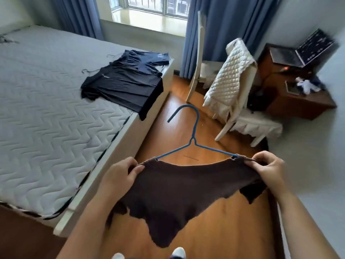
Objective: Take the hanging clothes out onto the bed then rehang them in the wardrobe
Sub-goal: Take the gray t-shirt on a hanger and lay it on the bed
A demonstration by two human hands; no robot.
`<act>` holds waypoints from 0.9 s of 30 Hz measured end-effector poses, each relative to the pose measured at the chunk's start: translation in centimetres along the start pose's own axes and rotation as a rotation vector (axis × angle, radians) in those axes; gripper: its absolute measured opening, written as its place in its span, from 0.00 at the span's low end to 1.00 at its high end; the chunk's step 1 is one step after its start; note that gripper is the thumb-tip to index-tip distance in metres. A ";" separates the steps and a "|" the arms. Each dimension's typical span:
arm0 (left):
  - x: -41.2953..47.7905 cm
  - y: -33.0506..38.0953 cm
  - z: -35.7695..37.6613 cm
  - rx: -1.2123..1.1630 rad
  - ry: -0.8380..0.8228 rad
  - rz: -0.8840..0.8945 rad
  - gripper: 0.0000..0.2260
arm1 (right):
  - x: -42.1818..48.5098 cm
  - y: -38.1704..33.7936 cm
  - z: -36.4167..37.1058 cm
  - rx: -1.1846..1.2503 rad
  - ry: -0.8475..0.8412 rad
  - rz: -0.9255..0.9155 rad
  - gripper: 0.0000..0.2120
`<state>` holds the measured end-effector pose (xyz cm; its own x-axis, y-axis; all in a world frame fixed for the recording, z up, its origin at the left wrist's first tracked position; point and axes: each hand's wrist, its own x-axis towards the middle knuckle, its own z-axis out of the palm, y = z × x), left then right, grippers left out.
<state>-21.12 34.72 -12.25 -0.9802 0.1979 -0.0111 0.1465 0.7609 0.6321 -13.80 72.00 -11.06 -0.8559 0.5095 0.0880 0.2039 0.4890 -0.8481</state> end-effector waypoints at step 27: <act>31.0 -10.2 -6.3 -0.120 0.437 -0.495 0.12 | 41.2 -11.7 27.8 -0.054 -0.363 -0.126 0.11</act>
<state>-53.85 29.22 -14.20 -0.8957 -0.4441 -0.0229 -0.3251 0.6189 0.7151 -64.67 67.62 -12.05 -0.9864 0.1639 -0.0094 0.1030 0.5733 -0.8128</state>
